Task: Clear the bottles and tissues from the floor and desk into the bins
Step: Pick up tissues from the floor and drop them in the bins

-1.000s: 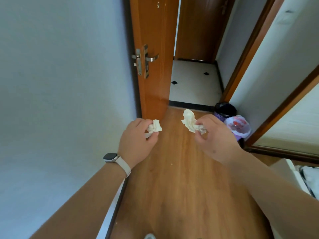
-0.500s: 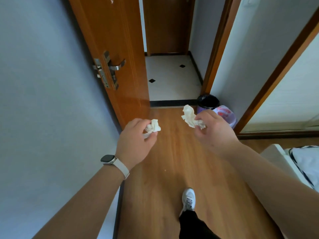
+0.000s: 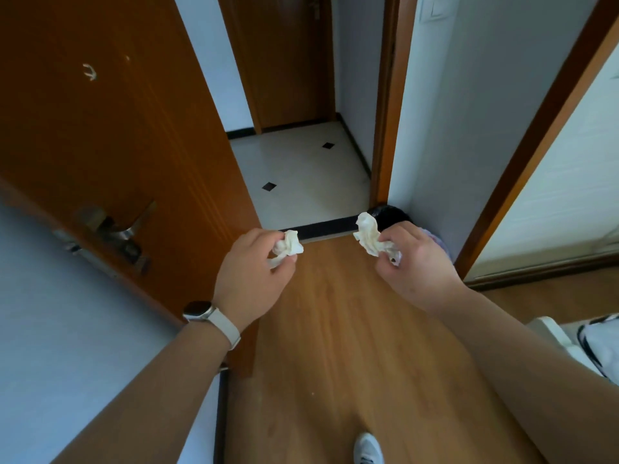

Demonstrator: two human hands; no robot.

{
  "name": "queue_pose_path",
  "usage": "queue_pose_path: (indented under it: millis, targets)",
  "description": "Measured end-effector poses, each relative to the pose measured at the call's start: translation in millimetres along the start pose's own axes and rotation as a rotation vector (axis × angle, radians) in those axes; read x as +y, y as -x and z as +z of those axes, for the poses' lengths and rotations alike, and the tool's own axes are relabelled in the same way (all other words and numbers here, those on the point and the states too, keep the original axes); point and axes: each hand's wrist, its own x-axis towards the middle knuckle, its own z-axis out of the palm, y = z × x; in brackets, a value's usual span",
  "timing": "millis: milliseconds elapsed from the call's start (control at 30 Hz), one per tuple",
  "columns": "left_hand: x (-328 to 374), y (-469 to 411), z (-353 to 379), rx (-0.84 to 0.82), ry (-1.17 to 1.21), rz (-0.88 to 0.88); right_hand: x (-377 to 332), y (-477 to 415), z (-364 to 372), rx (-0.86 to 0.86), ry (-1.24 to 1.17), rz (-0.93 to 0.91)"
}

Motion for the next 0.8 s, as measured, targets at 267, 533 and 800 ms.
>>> queue_pose_path:
  millis: [267, 533, 800]
  targets:
    - [2, -81, 35, -0.051, 0.041, 0.051, 38, -70, 6, 0.013, 0.019, 0.074]
    - [-48, -166, 80, -0.095, 0.113, 0.1, 48, -143, 45, 0.046, 0.078, 0.102]
    - [-116, -300, 120, -0.1, 0.266, 0.218, 36, -260, 95, 0.077, 0.18, 0.143]
